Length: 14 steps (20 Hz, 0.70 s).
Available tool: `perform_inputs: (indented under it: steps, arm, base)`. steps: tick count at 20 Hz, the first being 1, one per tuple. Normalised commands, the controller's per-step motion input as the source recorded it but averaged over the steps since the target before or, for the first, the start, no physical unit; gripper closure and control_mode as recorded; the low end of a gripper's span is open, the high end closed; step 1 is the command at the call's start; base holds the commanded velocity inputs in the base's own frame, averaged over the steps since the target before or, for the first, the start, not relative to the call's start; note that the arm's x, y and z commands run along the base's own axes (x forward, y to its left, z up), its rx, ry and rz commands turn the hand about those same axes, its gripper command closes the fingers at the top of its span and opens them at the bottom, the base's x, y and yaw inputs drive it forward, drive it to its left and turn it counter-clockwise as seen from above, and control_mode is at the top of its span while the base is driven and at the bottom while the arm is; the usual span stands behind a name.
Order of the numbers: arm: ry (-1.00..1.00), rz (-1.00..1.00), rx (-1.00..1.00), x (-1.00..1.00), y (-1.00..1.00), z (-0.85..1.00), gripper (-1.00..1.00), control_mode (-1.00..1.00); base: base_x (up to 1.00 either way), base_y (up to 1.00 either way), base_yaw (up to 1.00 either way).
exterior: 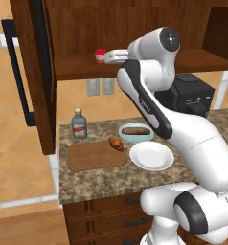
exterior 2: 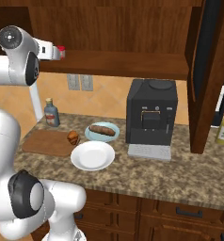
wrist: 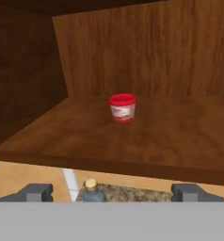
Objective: From the different types of pastries on the counter, select a croissant and place it on the cutting board. Then retrieve a jar of jam from the cabinet and place it alongside the croissant on the cutting board.
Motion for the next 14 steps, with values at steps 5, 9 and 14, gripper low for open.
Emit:
perform_inputs:
  steps: [5,9,14]
  arm:
    - [0.00,0.00,0.00,0.44,0.00,-0.15,-1.00,-1.00]
    - [0.00,0.00,0.00,0.48,0.00,-0.13,-1.00,-1.00]
    - [0.00,0.00,0.00,0.55,0.00,-0.14,-1.00,-1.00]
  base:
    - [0.00,0.00,0.00]
    - [0.00,0.00,0.00]
    - [0.00,0.00,0.00]
